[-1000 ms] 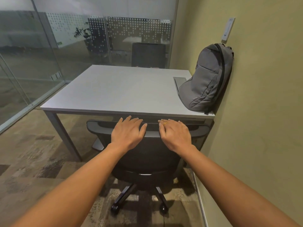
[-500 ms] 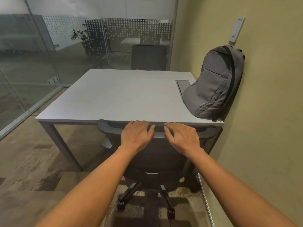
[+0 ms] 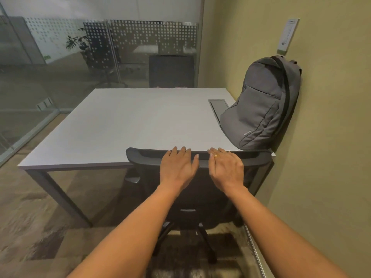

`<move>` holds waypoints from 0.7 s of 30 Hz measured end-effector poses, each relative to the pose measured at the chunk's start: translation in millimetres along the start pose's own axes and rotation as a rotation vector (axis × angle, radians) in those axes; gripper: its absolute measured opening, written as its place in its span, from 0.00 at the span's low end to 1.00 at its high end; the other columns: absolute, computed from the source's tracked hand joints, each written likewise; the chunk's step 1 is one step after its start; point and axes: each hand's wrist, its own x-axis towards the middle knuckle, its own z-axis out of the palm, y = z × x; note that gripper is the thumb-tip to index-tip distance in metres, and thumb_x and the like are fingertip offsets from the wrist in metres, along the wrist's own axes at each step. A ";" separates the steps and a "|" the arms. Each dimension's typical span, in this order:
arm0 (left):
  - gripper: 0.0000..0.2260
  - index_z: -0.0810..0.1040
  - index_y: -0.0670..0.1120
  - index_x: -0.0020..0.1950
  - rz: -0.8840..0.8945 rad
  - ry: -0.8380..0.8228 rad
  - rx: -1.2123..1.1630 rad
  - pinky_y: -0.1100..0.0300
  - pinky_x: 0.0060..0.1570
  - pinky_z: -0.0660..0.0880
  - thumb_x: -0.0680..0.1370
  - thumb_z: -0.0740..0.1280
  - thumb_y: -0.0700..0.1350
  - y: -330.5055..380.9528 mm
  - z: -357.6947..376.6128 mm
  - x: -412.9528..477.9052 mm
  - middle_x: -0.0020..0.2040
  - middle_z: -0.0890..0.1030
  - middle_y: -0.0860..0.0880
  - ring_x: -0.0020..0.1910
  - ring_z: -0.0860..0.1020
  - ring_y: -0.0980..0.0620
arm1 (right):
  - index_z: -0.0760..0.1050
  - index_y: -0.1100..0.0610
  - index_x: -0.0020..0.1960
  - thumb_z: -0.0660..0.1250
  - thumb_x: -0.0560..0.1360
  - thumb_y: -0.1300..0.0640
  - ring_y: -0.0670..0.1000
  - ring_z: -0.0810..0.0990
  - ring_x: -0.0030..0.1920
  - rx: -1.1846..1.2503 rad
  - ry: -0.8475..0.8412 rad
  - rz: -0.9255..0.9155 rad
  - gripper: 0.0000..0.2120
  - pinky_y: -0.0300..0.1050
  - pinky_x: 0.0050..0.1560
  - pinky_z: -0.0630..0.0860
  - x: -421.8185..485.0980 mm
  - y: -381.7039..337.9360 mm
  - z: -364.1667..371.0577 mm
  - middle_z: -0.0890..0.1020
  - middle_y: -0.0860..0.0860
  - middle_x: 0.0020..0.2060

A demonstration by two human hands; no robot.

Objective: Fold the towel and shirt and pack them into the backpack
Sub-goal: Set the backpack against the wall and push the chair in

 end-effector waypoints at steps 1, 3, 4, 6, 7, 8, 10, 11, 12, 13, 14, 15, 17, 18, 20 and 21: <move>0.41 0.69 0.45 0.69 0.001 -0.001 0.001 0.53 0.67 0.63 0.70 0.29 0.58 1.2 0.6 3.7 0.68 0.72 0.48 0.70 0.67 0.46 | 0.82 0.58 0.53 0.57 0.76 0.55 0.53 0.81 0.56 0.001 -0.002 -0.004 0.16 0.50 0.57 0.75 3.6 2.8 2.0 0.84 0.52 0.51; 0.41 0.68 0.45 0.69 0.000 0.001 0.003 0.52 0.68 0.63 0.70 0.29 0.59 4.5 3.4 10.7 0.69 0.72 0.47 0.70 0.66 0.46 | 0.81 0.58 0.54 0.56 0.76 0.54 0.53 0.80 0.57 0.008 -0.005 -0.006 0.17 0.50 0.59 0.73 11.1 9.6 5.3 0.83 0.52 0.53; 0.41 0.68 0.45 0.69 -0.003 0.004 0.004 0.52 0.68 0.63 0.70 0.29 0.59 6.5 5.1 14.7 0.69 0.72 0.47 0.70 0.66 0.46 | 0.81 0.58 0.55 0.55 0.76 0.54 0.53 0.80 0.58 0.016 -0.007 -0.009 0.18 0.50 0.61 0.72 14.9 13.3 7.0 0.83 0.53 0.54; 0.41 0.68 0.45 0.69 -0.010 0.006 0.007 0.52 0.68 0.62 0.70 0.29 0.59 12.0 8.3 23.4 0.69 0.72 0.47 0.70 0.66 0.45 | 0.80 0.58 0.56 0.52 0.77 0.53 0.53 0.79 0.60 0.027 -0.019 -0.018 0.20 0.51 0.63 0.70 22.3 21.0 8.4 0.82 0.53 0.56; 0.42 0.68 0.45 0.69 -0.014 0.005 0.005 0.52 0.68 0.62 0.69 0.28 0.59 15.0 9.6 28.0 0.69 0.72 0.47 0.70 0.66 0.45 | 0.80 0.58 0.57 0.50 0.77 0.53 0.53 0.78 0.60 0.029 -0.021 -0.024 0.22 0.51 0.63 0.70 26.5 25.2 9.0 0.82 0.52 0.56; 0.42 0.68 0.45 0.69 -0.018 0.002 0.001 0.52 0.68 0.62 0.69 0.28 0.59 18.1 11.2 33.0 0.69 0.72 0.47 0.70 0.66 0.45 | 0.80 0.57 0.57 0.49 0.77 0.52 0.53 0.78 0.60 0.031 -0.023 -0.032 0.23 0.51 0.63 0.69 31.2 29.6 9.4 0.82 0.52 0.56; 0.42 0.68 0.44 0.69 -0.027 -0.005 -0.006 0.51 0.68 0.62 0.69 0.28 0.59 24.6 14.0 42.8 0.69 0.71 0.46 0.70 0.66 0.45 | 0.79 0.57 0.58 0.46 0.76 0.51 0.52 0.77 0.61 0.035 -0.041 -0.044 0.25 0.50 0.64 0.68 40.7 38.1 10.1 0.81 0.52 0.57; 0.41 0.68 0.44 0.69 -0.032 -0.005 -0.002 0.51 0.68 0.62 0.70 0.29 0.59 26.9 16.1 48.2 0.69 0.72 0.46 0.70 0.66 0.45 | 0.79 0.56 0.58 0.46 0.77 0.51 0.52 0.77 0.62 0.037 -0.053 -0.046 0.25 0.50 0.65 0.67 45.5 41.5 11.4 0.81 0.51 0.58; 0.40 0.68 0.44 0.69 -0.037 -0.002 0.003 0.51 0.68 0.62 0.71 0.30 0.59 28.1 17.3 53.2 0.68 0.72 0.46 0.70 0.67 0.45 | 0.79 0.56 0.59 0.46 0.77 0.51 0.52 0.77 0.62 0.044 -0.059 -0.047 0.25 0.49 0.65 0.67 50.2 43.9 13.2 0.81 0.51 0.58; 0.38 0.69 0.44 0.69 -0.045 0.002 0.009 0.52 0.67 0.62 0.73 0.31 0.58 28.0 18.5 57.4 0.68 0.73 0.47 0.69 0.67 0.45 | 0.79 0.56 0.58 0.46 0.77 0.51 0.52 0.77 0.62 0.051 -0.051 -0.050 0.25 0.50 0.64 0.68 54.4 45.1 15.1 0.81 0.52 0.57; 0.37 0.70 0.45 0.68 -0.051 0.007 0.018 0.52 0.67 0.63 0.74 0.32 0.58 26.5 19.5 61.4 0.67 0.73 0.47 0.69 0.68 0.45 | 0.80 0.57 0.57 0.47 0.77 0.51 0.52 0.78 0.60 0.055 -0.038 -0.053 0.25 0.50 0.62 0.70 58.0 44.8 17.6 0.82 0.52 0.56; 0.35 0.70 0.45 0.67 -0.055 0.015 0.030 0.52 0.66 0.63 0.75 0.34 0.57 23.9 20.4 65.0 0.67 0.74 0.47 0.68 0.69 0.45 | 0.81 0.57 0.55 0.48 0.77 0.51 0.53 0.80 0.59 0.053 -0.029 -0.052 0.24 0.49 0.60 0.73 61.1 43.4 19.9 0.83 0.52 0.54; 0.34 0.72 0.45 0.66 -0.063 0.034 0.041 0.52 0.65 0.64 0.75 0.34 0.56 17.8 20.7 69.8 0.66 0.75 0.47 0.67 0.70 0.46 | 0.83 0.57 0.51 0.54 0.76 0.54 0.52 0.82 0.54 0.038 -0.020 -0.050 0.19 0.48 0.54 0.77 65.6 39.1 24.1 0.84 0.52 0.50; 0.36 0.73 0.45 0.65 -0.064 0.040 0.041 0.52 0.65 0.64 0.74 0.33 0.56 14.8 20.0 71.4 0.65 0.76 0.47 0.66 0.71 0.46 | 0.84 0.57 0.48 0.55 0.75 0.54 0.51 0.83 0.51 0.025 -0.021 -0.057 0.18 0.47 0.50 0.78 67.0 35.8 24.2 0.85 0.51 0.47; 0.37 0.74 0.45 0.65 -0.056 0.054 0.029 0.52 0.65 0.65 0.72 0.33 0.56 11.4 19.1 73.6 0.65 0.76 0.47 0.66 0.72 0.45 | 0.84 0.56 0.45 0.54 0.74 0.53 0.49 0.84 0.47 0.005 -0.031 -0.068 0.20 0.44 0.45 0.80 68.6 31.5 23.5 0.86 0.50 0.44; 0.38 0.74 0.45 0.65 -0.050 0.055 0.027 0.52 0.65 0.65 0.72 0.32 0.56 10.7 19.3 74.6 0.65 0.76 0.46 0.66 0.72 0.45 | 0.84 0.56 0.45 0.53 0.74 0.53 0.49 0.84 0.47 0.001 -0.023 -0.077 0.20 0.44 0.45 0.80 69.4 31.2 24.7 0.86 0.49 0.43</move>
